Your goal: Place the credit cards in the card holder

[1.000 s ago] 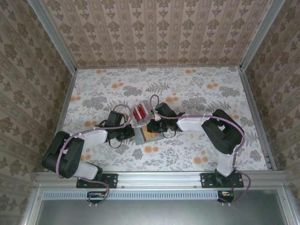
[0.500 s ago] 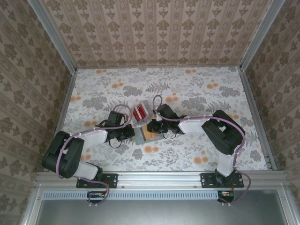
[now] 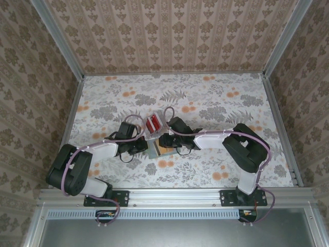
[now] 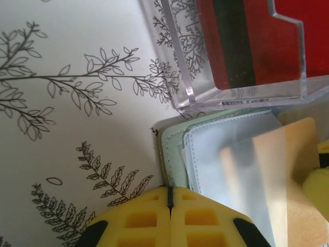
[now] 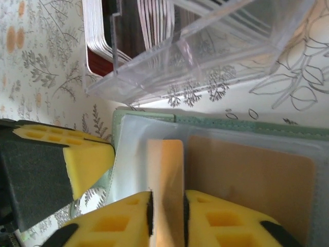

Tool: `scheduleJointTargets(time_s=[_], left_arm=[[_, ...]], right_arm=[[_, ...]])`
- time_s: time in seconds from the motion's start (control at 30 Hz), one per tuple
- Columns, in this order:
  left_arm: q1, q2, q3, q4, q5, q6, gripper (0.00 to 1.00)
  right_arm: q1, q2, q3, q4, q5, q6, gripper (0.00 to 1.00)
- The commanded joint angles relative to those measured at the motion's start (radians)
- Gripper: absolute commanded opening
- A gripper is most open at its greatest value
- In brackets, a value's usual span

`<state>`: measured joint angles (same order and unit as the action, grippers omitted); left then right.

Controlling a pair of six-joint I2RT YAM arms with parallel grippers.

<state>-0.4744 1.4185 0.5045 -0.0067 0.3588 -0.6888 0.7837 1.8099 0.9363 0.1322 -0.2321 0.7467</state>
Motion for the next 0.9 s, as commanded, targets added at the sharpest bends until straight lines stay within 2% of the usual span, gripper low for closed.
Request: scheduleJointTargets(time_s=[0.0, 0.1, 0.27, 0.5, 0.87], left_arm=[[-0.024, 0.024, 0.005, -0.030, 0.012, -0.008, 0.03], [-0.024, 0.022, 0.011, -0.039, 0.010, -0.006, 0.03], [-0.025, 0.008, 0.009, -0.048, 0.006, -0.006, 0.03], [-0.023, -0.014, 0.000, -0.065, -0.009, -0.001, 0.01], [-0.023, -0.007, -0.023, -0.041, -0.009, -0.005, 0.00]], right_arm=[[0.006, -0.059, 0.002, -0.142, 0.078, -0.065, 0.31], [0.005, -0.085, 0.026, -0.202, 0.094, -0.101, 0.36], [0.006, -0.115, 0.048, -0.264, 0.118, -0.143, 0.38], [0.012, -0.126, 0.021, -0.257, -0.004, -0.207, 0.20], [0.063, -0.157, -0.023, -0.303, -0.027, -0.207, 0.20]])
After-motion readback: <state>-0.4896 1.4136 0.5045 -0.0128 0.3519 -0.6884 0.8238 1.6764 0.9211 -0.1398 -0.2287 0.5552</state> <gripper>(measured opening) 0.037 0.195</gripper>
